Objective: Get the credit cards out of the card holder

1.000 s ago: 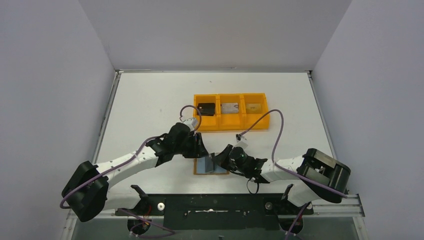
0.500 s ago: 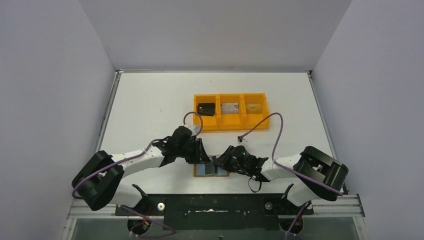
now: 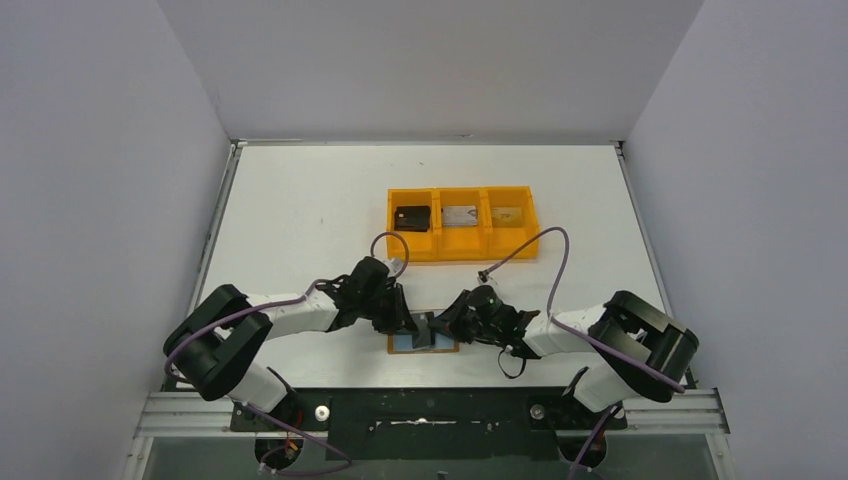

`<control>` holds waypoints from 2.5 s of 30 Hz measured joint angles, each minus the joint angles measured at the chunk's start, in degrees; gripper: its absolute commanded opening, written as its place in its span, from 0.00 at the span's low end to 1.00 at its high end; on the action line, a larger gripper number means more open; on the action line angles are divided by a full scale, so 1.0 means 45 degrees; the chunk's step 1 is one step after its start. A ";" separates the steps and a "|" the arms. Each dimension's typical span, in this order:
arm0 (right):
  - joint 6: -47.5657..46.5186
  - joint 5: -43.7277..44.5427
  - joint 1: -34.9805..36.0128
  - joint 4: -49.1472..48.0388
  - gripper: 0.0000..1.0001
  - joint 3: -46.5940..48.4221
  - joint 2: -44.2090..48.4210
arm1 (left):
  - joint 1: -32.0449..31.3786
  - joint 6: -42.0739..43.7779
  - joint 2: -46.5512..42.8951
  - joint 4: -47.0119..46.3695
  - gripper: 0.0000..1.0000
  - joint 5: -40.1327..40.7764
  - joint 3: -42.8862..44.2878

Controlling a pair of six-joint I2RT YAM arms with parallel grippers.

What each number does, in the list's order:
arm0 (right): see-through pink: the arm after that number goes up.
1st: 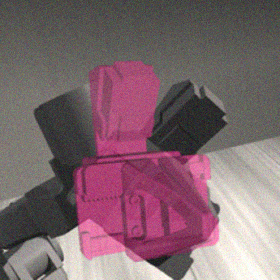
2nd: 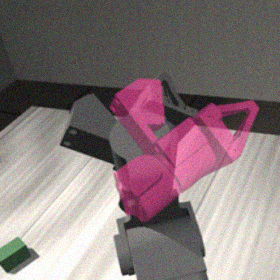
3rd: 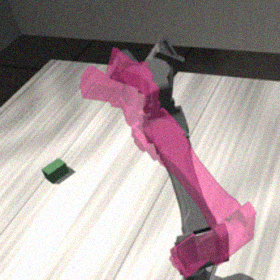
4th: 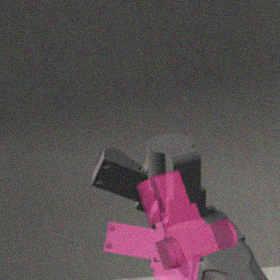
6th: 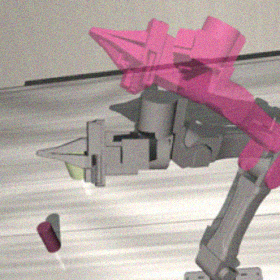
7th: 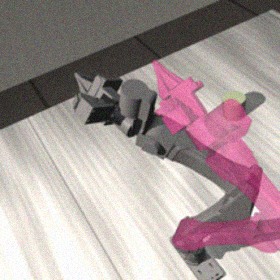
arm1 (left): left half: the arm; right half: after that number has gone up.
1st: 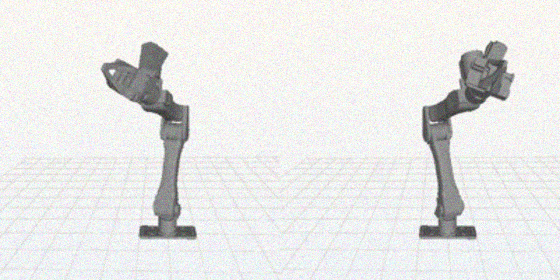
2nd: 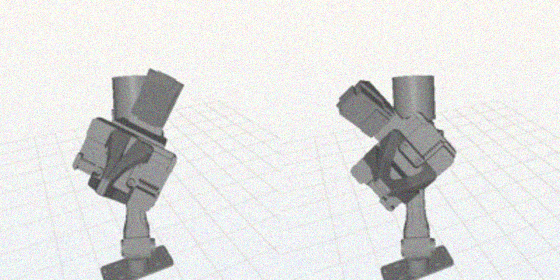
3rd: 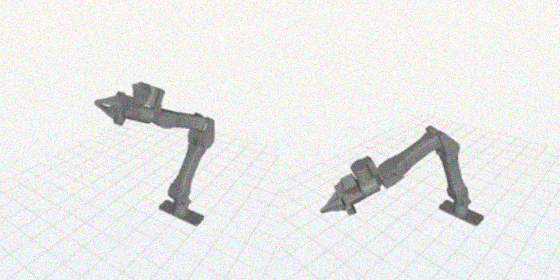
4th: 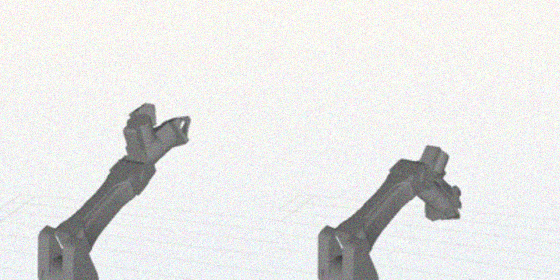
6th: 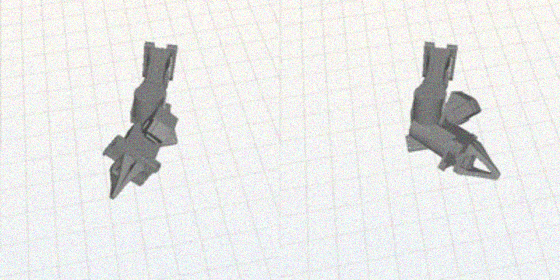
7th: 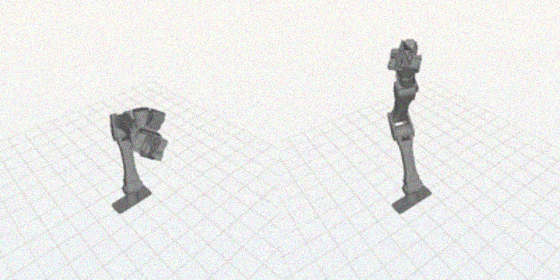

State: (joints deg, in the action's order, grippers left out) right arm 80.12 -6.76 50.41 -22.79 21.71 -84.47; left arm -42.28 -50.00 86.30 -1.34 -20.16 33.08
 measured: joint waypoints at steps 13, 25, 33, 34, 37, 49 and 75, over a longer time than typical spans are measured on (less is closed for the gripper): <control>-0.0350 -0.0777 -0.0641 -0.0228 0.16 -0.0607 0.0952 | -0.0005 0.0024 -0.0175 0.0010 0.01 0.0437 -0.0272; -0.0884 -0.1243 -0.1035 0.0316 0.00 -0.0685 0.1540 | -0.0005 0.0058 -0.0204 0.0049 0.02 0.0491 -0.0272; -0.2108 -0.0549 -0.1885 0.3138 0.00 -0.0214 0.3536 | 0.0029 0.0510 -0.0957 0.1515 0.28 0.1768 0.0087; -0.2278 -0.0427 -0.1928 0.3497 0.00 -0.0078 0.3691 | 0.0058 0.0568 -0.1103 0.1846 0.30 0.2040 0.0180; -0.2701 -0.0209 -0.1948 0.4216 0.00 0.0321 0.4119 | 0.0189 0.0821 -0.1661 0.2880 0.36 0.2929 0.0350; -0.3225 -0.0228 -0.1515 0.4512 0.00 0.0928 0.4163 | 0.0685 0.1214 -0.3143 0.4294 0.51 0.3978 0.0379; -0.2497 0.0034 -0.0423 0.3206 0.00 0.1797 0.0194 | 0.1307 0.0277 -0.1681 0.0267 0.42 -0.0044 -0.1103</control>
State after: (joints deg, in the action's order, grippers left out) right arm 68.88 -6.61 48.51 -8.36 29.80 -83.59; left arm -36.40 -48.75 78.74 -0.14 -20.36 28.12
